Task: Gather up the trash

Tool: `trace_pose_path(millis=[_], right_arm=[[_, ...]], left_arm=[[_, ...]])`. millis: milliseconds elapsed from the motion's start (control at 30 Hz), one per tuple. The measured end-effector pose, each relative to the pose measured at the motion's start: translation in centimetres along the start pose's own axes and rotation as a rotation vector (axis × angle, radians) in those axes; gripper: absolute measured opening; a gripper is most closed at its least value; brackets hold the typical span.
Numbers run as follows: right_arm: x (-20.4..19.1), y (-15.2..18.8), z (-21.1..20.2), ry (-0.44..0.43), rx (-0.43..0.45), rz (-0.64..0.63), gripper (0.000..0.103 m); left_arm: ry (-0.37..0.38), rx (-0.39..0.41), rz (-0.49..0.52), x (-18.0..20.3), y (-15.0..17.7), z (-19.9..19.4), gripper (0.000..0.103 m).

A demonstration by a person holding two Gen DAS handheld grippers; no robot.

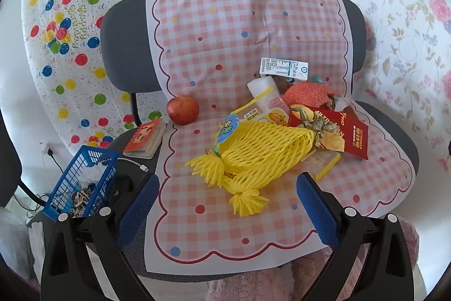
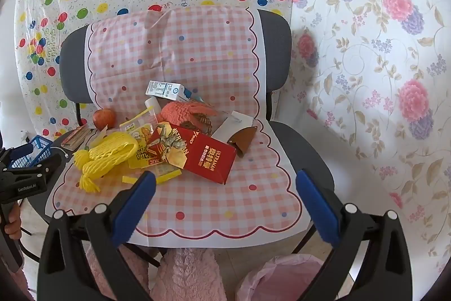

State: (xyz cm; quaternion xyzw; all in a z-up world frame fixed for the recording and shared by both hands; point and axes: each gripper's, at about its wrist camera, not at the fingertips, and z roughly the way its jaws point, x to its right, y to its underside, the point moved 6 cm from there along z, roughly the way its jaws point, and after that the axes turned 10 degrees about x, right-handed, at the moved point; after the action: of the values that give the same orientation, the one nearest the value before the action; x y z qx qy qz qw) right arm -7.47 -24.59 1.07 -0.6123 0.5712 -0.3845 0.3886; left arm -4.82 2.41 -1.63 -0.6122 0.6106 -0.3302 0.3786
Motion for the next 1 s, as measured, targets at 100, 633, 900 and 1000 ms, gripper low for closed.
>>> trace_pose_path(millis=[100,633,900,1000], right_arm=[[-0.02,0.00,-0.09,0.001,-0.001,0.002,0.097],[0.17,0.02,0.22,-0.001,0.004,0.003,0.097],[0.16,-0.01,0.23,0.001,0.004,0.004,0.097],[0.19,-0.01,0.27,-0.001,0.004,0.005,0.097]], left_arm=[[0.000,0.000,0.000,-0.10,-0.08,0.01,0.096],[0.000,0.001,0.003,0.18,0.13,-0.01,0.096],[-0.001,0.001,0.003,0.23,0.16,-0.02,0.096],[-0.002,0.001,0.001,0.14,0.11,-0.02,0.096]])
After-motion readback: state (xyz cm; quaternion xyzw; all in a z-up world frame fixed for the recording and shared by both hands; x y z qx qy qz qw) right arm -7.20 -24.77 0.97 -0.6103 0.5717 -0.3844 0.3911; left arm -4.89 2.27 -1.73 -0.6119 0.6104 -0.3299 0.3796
